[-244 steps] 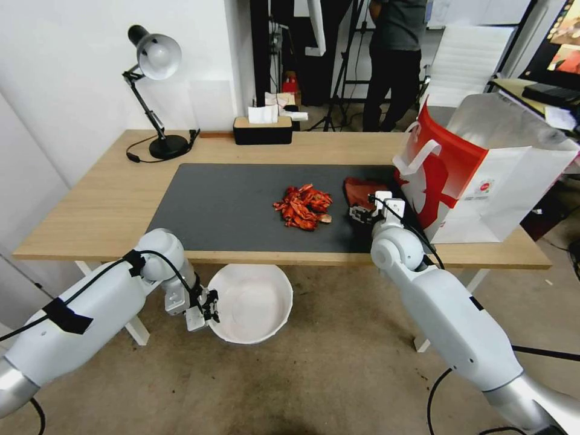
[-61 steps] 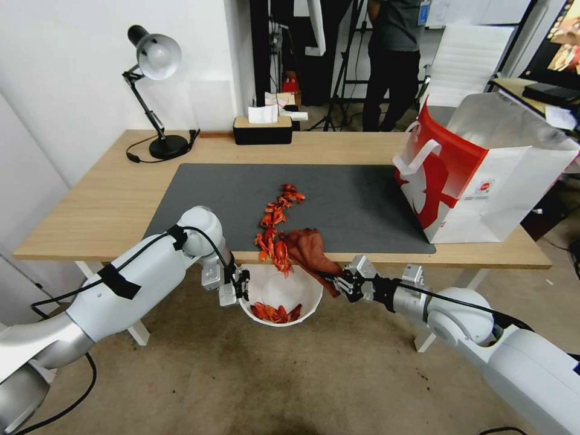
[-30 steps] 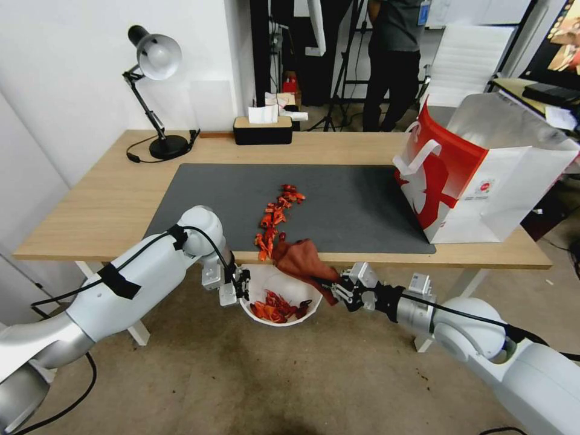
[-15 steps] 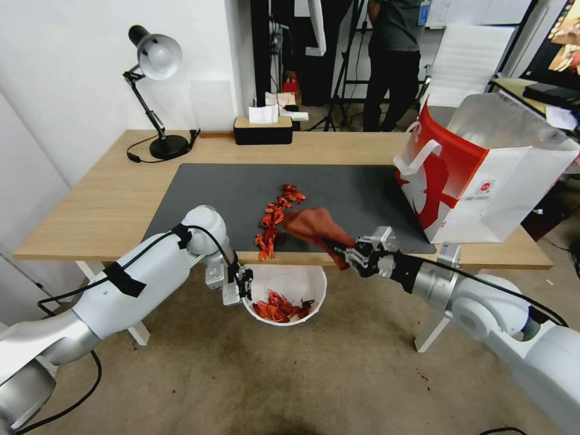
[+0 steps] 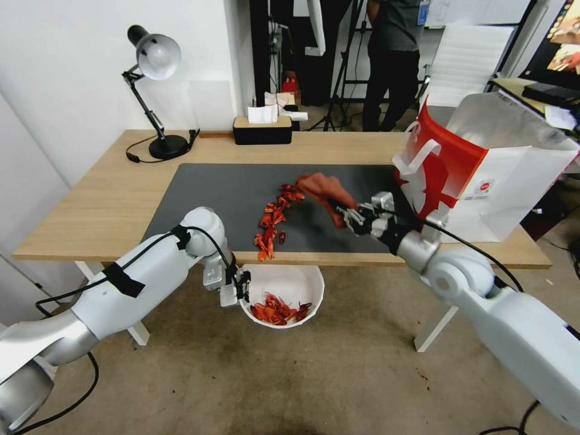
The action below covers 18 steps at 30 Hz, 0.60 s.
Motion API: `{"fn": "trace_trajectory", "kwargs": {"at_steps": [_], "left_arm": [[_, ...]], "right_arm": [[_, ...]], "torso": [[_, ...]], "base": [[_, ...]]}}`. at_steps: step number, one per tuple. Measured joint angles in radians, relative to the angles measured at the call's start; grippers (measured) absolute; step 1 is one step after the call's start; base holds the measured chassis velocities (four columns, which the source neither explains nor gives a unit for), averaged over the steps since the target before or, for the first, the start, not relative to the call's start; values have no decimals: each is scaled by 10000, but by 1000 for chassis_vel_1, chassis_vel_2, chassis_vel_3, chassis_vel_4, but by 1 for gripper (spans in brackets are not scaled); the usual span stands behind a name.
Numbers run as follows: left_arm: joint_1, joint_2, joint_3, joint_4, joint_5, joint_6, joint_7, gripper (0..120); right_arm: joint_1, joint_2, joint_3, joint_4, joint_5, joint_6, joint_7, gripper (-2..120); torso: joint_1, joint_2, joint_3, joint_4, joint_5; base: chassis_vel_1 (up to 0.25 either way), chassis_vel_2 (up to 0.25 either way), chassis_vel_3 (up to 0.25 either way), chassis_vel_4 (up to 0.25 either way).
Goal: Sweep shrimp from table into container with towel, then put container into takeout bag.
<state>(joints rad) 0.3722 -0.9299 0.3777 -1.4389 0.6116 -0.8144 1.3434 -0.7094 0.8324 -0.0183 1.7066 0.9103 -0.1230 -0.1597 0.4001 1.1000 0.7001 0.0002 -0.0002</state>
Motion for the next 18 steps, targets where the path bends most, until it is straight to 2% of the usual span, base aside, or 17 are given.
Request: {"fn": "trace_trajectory", "kwargs": {"at_steps": [1, 4, 8, 10, 11, 13, 14, 17, 18], "left_arm": [[0, 0, 0, 0, 0, 0, 0, 0], [44, 169, -173, -1, -14, -58, 6, 0], [76, 209, -240, -14, -18, -71, 11, 0], [169, 275, -366, -42, -19, -78, 25, 0], [169, 275, -366, -42, -19, -78, 25, 0], [340, 330, -534, -58, -18, -81, 50, 0], [340, 330, -534, -58, -18, -81, 50, 0], [429, 336, -626, -55, -13, -88, 52, 0], [429, 336, -626, -55, -13, -88, 52, 0]], "right_arm": [[0, 0, 0, 0, 0, 0, 0, 5], [1393, 865, -686, -1598, -687, 55, 743, 5], [1757, 1129, -910, -2125, -887, 57, 856, 5], [2556, 1689, -1398, -3313, -1251, 58, 863, 5], [2556, 1689, -1398, -3313, -1251, 58, 863, 5], [3375, 2358, -1860, -4809, -1444, 59, 279, 5], [3375, 2358, -1860, -4809, -1444, 59, 279, 5], [4011, 2915, -2200, -6517, -1857, 365, -582, 5], [4011, 2915, -2200, -6517, -1857, 365, -582, 5]], "torso": [[0, 0, 0, 0, 0], [2, 0, 0, 0, -1], [1, -1, 1, 0, 0], [1, 0, 0, -2, -2], [1, 0, 0, -2, -2], [1, 0, 1, -1, 1], [1, 0, 1, -1, 1], [0, -1, 1, 0, 2], [0, -1, 1, 0, 2]], "base": [[0, 0, 0, 0], [0, 0, 0, 0], [0, 0, 0, 0], [0, 0, 0, 0], [0, 0, 0, 0], [0, 0, 0, 0], [0, 0, 0, 0], [0, 0, 0, 0], [0, 0, 0, 0]]}}
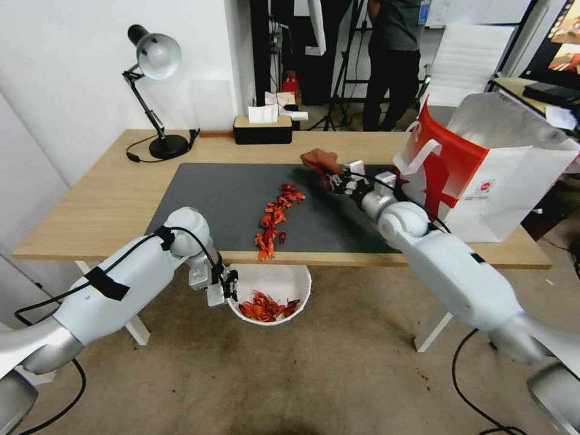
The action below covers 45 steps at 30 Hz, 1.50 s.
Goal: Sweep shrimp from table into container with towel, then put container into takeout bag.
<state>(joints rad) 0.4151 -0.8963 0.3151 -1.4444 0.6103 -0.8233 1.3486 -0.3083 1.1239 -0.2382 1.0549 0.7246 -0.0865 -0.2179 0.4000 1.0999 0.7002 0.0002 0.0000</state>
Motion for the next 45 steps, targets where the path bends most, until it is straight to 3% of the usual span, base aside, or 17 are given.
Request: {"fn": "trace_trajectory", "kwargs": {"at_steps": [7, 21, 35, 45], "left_arm": [[5, -72, -33, 29, 10, -1, 0, 0], [-5, -5, -134, 140, 23, 0, 0, 0], [-57, 152, -191, 106, 8, 5, 0, 0], [-15, 326, -195, -102, -3, 6, 0, 0]], "right_arm": [[645, 254, -459, -1354, -526, 343, -1452, 5], [662, 84, -1047, -1244, -625, 814, -3664, 5], [721, -1, -1176, -1292, -693, 1395, -4907, 5], [436, -212, -1326, -661, -690, 1415, -5016, 5]], "torso": [[0, 0, -1, -4, -1], [-1, 0, -2, -1, -1], [-1, 0, -2, -2, -1], [-1, 0, -2, -2, -1]], "base": [[0, 0, 0, 0], [0, 0, 0, 0], [0, 0, 0, 0], [0, 0, 0, 0]]}}
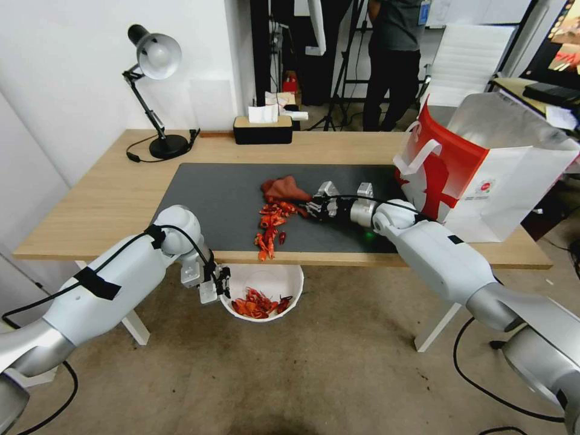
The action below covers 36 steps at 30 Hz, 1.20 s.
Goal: Sweep shrimp from table into container with towel, then put container into takeout bag.
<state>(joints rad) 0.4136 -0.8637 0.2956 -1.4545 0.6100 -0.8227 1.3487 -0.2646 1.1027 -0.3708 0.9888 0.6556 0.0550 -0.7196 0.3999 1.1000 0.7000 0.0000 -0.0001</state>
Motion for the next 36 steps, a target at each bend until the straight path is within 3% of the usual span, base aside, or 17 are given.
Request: {"fn": "trace_trajectory", "kwargs": {"at_steps": [19, 36], "left_arm": [[-344, -184, 316, 44, -42, -4, 32, 0], [-482, -131, 421, -34, -78, -5, 79, 0]], "right_arm": [[-1196, -952, 7, 2339, 0, -220, 215, 5], [-1711, -1437, 212, 3200, 62, -328, 361, 5]], "torso": [[-2, 0, 0, 2, 1], [1, 1, 2, 2, 2]], "base": [[0, 0, 0, 0], [0, 0, 0, 0]]}}
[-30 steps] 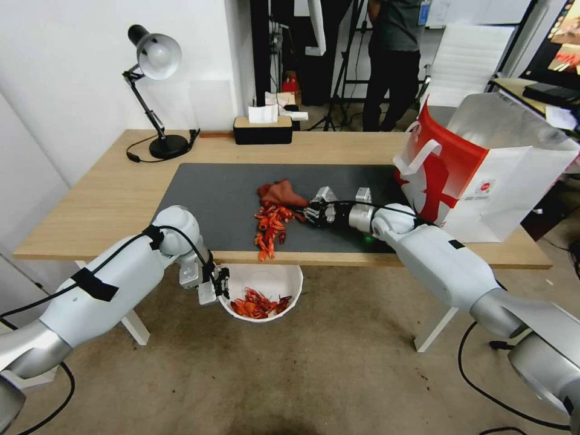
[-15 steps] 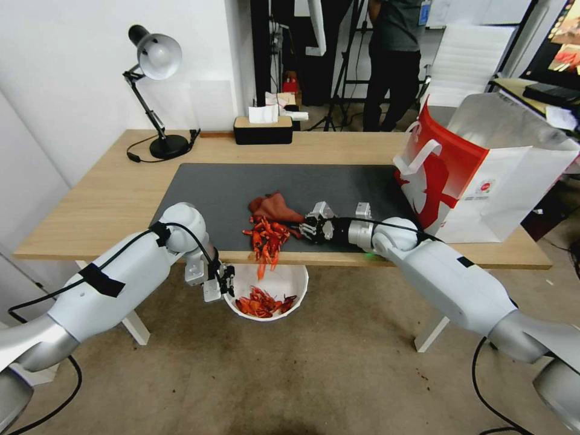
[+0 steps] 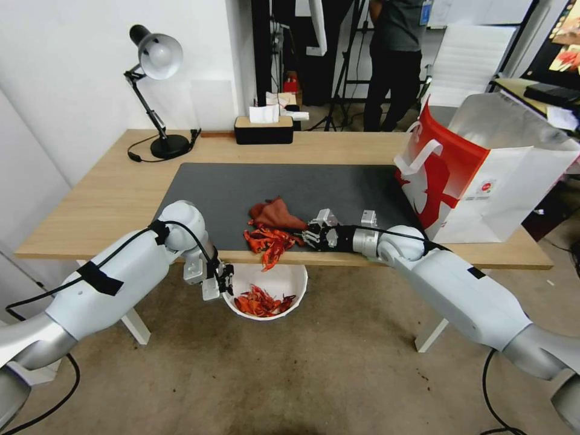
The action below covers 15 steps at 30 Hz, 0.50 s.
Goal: Sweep shrimp from table into container with towel, then put container into takeout bag.
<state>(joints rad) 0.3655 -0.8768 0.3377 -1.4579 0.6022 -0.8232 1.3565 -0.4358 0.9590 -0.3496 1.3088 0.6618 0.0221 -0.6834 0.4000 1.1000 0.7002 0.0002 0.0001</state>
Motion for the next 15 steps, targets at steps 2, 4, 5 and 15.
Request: {"fn": "trace_trajectory", "kwargs": {"at_steps": [2, 4, 5, 15], "left_arm": [[-19, -13, 21, 19, -1, 0, 1, 0], [-27, -26, 30, 35, 0, 0, 1, 0], [-32, -39, 37, 51, -1, 0, 1, 0], [-82, -14, 77, 86, -36, 0, -7, 0]], "right_arm": [[-46, -71, -12, 139, 4, -18, 15, 5], [-84, -122, -16, 244, 7, -28, 30, 5], [-142, -188, -16, 377, 12, -44, 51, 5], [-481, -552, 31, 982, 47, -65, 103, 5]], "torso": [[-1, 0, 0, 1, 1], [-1, 0, -1, 1, 1], [-1, 0, -1, 0, 1], [-1, 0, -1, -4, -4]], "base": [[0, 0, 0, 0], [0, 0, 0, 0], [0, 0, 0, 0], [0, 0, 0, 0]]}}
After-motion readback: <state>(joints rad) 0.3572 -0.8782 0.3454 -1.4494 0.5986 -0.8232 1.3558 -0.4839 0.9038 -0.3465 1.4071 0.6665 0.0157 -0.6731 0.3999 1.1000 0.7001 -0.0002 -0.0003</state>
